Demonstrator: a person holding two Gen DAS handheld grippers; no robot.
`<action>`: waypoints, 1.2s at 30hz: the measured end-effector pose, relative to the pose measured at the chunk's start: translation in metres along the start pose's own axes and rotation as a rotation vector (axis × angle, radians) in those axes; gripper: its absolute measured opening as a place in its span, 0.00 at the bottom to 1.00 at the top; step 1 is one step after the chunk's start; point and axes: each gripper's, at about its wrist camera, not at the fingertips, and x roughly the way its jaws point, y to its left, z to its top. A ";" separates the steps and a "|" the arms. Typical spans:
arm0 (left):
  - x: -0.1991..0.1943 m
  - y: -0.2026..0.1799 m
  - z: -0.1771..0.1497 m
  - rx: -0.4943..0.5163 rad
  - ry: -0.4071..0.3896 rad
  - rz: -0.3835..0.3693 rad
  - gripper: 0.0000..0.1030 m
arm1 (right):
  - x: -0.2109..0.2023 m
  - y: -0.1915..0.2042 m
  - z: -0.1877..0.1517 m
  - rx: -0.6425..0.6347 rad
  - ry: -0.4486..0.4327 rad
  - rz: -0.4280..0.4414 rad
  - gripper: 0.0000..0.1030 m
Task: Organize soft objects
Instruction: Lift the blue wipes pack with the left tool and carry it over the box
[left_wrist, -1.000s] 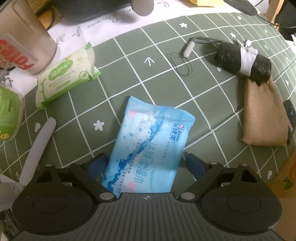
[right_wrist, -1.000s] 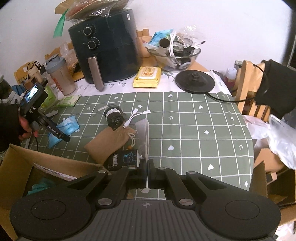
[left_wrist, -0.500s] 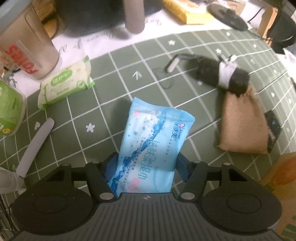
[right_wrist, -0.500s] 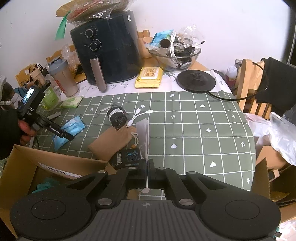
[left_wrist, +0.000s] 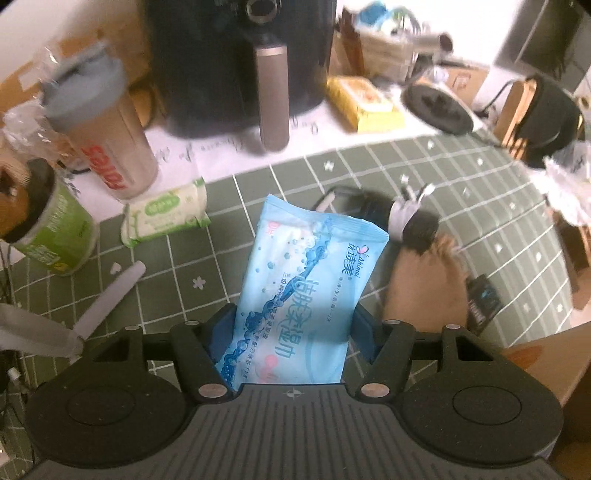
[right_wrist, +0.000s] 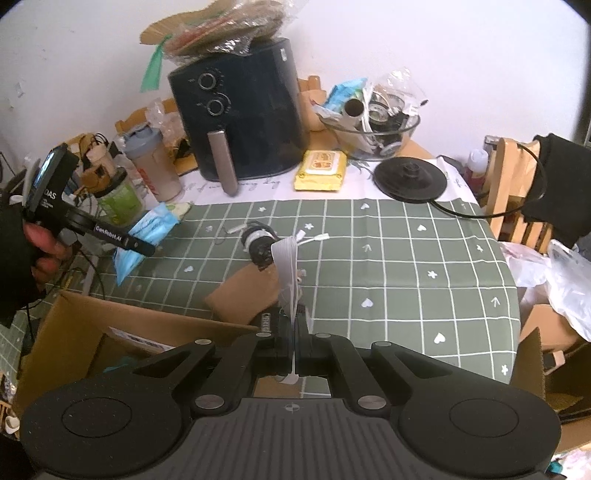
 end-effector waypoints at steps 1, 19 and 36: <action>-0.007 -0.001 0.000 -0.007 -0.014 0.000 0.62 | -0.002 0.002 0.000 -0.005 -0.004 0.005 0.03; -0.122 -0.034 -0.033 -0.054 -0.192 -0.037 0.62 | -0.027 0.028 -0.012 -0.073 -0.013 0.153 0.03; -0.146 -0.064 -0.088 -0.080 -0.199 -0.112 0.62 | -0.024 0.061 -0.033 -0.213 0.042 0.216 0.16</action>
